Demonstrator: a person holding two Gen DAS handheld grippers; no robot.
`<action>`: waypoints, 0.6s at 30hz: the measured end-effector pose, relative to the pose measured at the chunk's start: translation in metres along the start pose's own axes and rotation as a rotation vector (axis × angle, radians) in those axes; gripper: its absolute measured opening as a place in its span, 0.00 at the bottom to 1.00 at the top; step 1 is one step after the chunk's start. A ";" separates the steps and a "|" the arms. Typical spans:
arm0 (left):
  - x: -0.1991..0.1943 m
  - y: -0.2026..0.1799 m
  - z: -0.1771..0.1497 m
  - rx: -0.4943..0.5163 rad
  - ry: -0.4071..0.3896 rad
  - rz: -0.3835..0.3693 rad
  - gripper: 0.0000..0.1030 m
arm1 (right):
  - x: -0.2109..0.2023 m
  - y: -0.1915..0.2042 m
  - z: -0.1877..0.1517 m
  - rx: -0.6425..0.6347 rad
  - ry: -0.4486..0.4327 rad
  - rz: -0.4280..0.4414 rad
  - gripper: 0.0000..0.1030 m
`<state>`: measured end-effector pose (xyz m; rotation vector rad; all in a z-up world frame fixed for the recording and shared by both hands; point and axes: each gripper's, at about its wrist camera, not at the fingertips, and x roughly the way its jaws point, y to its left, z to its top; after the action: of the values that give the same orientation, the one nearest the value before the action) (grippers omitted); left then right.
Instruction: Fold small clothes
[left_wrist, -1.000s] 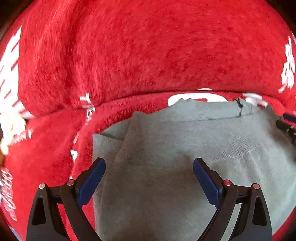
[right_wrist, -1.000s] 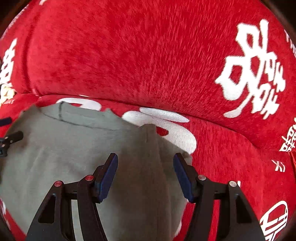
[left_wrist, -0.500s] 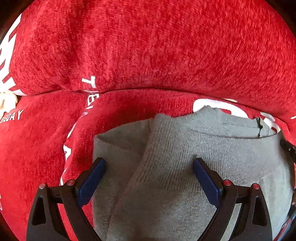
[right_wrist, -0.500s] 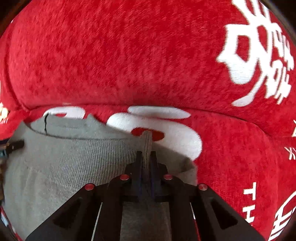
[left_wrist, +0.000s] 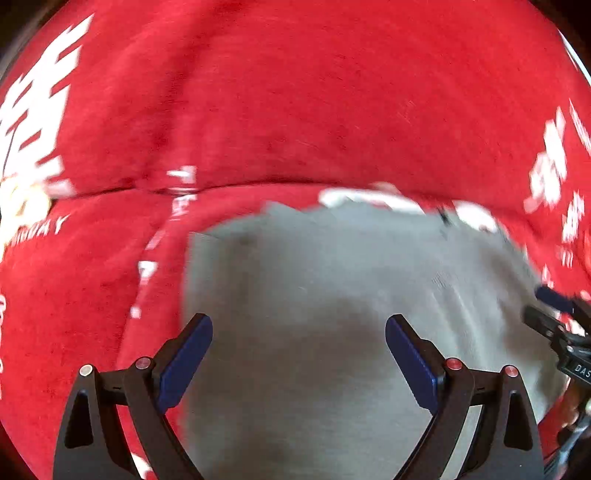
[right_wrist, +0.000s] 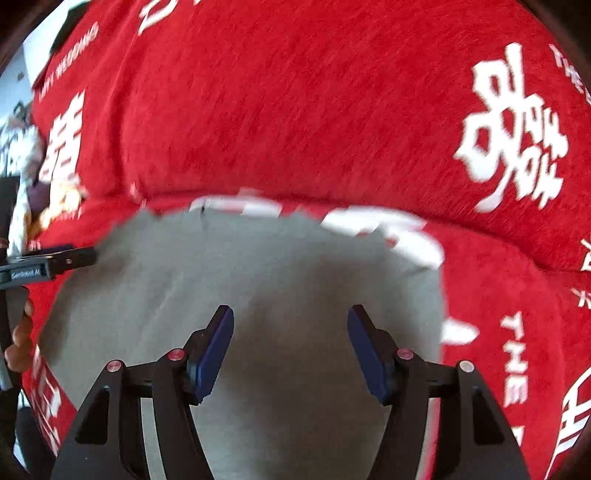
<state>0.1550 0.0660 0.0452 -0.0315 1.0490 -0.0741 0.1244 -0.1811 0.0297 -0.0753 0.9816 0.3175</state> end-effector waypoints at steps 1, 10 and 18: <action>0.003 -0.007 -0.006 0.034 0.005 0.015 0.93 | 0.002 0.001 -0.004 -0.011 0.015 -0.020 0.66; 0.002 0.042 -0.012 -0.150 0.030 0.038 0.93 | -0.044 -0.033 -0.024 0.090 -0.047 -0.113 0.66; -0.031 -0.044 -0.050 0.019 -0.032 0.030 0.93 | -0.041 0.027 -0.055 -0.048 -0.039 -0.102 0.66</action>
<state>0.0946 0.0246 0.0497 -0.0001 1.0165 -0.0561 0.0510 -0.1761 0.0353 -0.1620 0.9280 0.2482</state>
